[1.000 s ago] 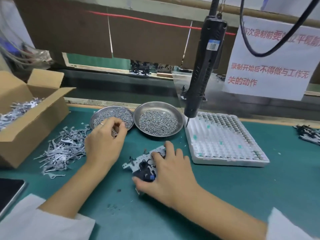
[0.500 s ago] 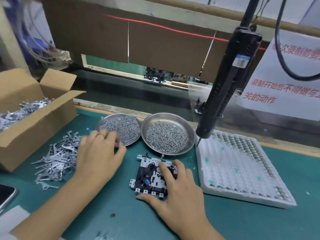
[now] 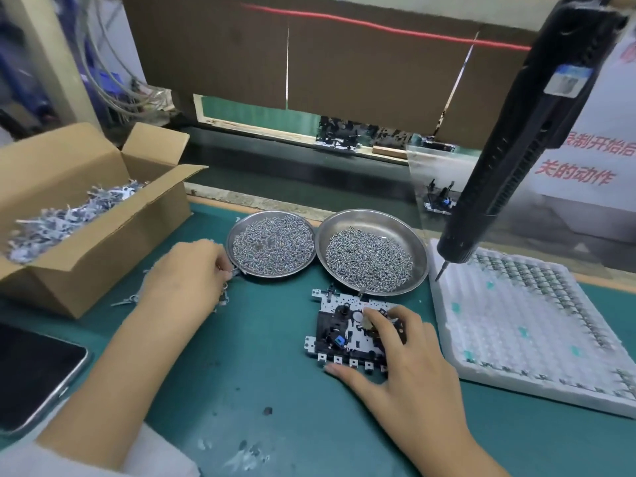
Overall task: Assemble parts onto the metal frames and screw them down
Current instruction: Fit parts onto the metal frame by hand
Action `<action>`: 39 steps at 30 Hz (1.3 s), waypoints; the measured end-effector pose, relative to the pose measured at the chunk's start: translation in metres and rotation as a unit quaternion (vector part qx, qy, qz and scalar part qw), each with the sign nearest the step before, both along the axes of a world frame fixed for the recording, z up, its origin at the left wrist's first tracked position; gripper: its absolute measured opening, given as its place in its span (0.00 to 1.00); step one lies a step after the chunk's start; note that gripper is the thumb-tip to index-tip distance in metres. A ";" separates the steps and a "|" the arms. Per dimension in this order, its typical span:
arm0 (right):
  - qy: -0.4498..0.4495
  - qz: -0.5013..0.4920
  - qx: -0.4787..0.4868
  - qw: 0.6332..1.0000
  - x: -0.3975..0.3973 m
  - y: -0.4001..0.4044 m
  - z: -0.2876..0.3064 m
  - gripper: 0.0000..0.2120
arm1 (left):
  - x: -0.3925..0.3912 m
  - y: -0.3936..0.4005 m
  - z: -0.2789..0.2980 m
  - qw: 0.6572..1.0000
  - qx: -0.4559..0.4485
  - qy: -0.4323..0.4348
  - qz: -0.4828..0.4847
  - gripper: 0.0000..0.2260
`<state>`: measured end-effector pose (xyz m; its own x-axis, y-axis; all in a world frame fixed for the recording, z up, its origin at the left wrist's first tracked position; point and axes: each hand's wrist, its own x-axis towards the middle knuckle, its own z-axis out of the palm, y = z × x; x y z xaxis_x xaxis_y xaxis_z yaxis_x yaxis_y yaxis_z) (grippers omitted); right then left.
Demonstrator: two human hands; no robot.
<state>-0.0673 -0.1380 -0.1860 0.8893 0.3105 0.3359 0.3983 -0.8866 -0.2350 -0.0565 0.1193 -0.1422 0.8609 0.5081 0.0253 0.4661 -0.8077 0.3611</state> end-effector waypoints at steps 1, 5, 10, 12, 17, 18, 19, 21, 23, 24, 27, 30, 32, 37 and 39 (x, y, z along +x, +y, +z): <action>-0.010 0.005 0.004 1.000 0.000 -0.001 0.000 0.36 | -0.002 0.001 0.002 1.000 0.001 -0.015 0.008 0.06; -0.036 0.018 0.027 0.999 0.000 -0.004 -0.001 0.34 | -0.008 0.006 0.011 0.998 -0.031 -0.050 0.010 0.05; -0.048 0.024 0.055 0.997 0.001 -0.006 -0.003 0.33 | -0.007 0.006 0.010 0.996 -0.063 -0.062 0.018 0.07; -0.050 0.023 0.075 0.996 0.000 -0.007 -0.004 0.31 | -0.005 0.003 0.010 0.988 -0.082 -0.129 0.040 0.06; -0.046 0.048 0.173 0.983 -0.001 -0.011 -0.006 0.22 | -0.003 -0.026 0.003 0.966 -0.043 -0.251 0.049 0.03; -0.048 0.061 0.195 0.978 -0.001 -0.011 -0.007 0.20 | -0.002 -0.030 0.001 0.970 -0.029 -0.236 0.041 0.03; -0.051 0.074 0.218 0.972 -0.001 -0.012 -0.007 0.19 | -0.001 -0.032 -0.001 0.974 -0.024 -0.222 0.031 0.03; -0.066 0.098 0.259 0.959 0.000 -0.011 -0.008 0.16 | -0.003 -0.037 -0.004 0.968 -0.041 -0.247 -0.006 0.02; -0.083 0.123 0.298 0.943 0.001 -0.010 -0.007 0.14 | -0.010 -0.056 -0.004 0.940 -0.075 -0.317 -0.098 0.03; -0.079 0.136 0.317 0.935 0.001 -0.010 -0.006 0.13 | -0.015 -0.069 -0.005 0.923 -0.109 -0.336 -0.153 0.04; -0.001 0.162 0.391 0.906 0.003 -0.010 -0.001 0.12 | -0.030 -0.108 -0.015 0.868 -0.238 -0.344 -0.268 0.03; 0.106 0.167 0.497 0.845 0.005 -0.008 0.002 0.11 | -0.035 -0.123 -0.027 0.824 -0.373 -0.339 -0.260 0.03; 0.138 0.160 0.541 0.814 0.005 -0.007 0.003 0.11 | -0.035 -0.122 -0.030 0.821 -0.398 -0.330 -0.245 0.03; 0.106 0.162 0.459 0.867 0.010 -0.011 0.005 0.11 | -0.031 -0.114 -0.029 0.851 -0.335 -0.312 -0.257 0.08; 0.065 0.175 0.395 0.899 0.014 -0.016 0.008 0.10 | -0.030 -0.113 -0.027 0.864 -0.279 -0.315 -0.275 0.13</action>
<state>-0.0536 -0.1540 -0.1783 0.8312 0.2891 0.4749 0.5441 -0.2475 -0.8017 -0.0869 0.0067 -0.1694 0.8811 0.1114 0.4597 -0.3636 -0.4622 0.8088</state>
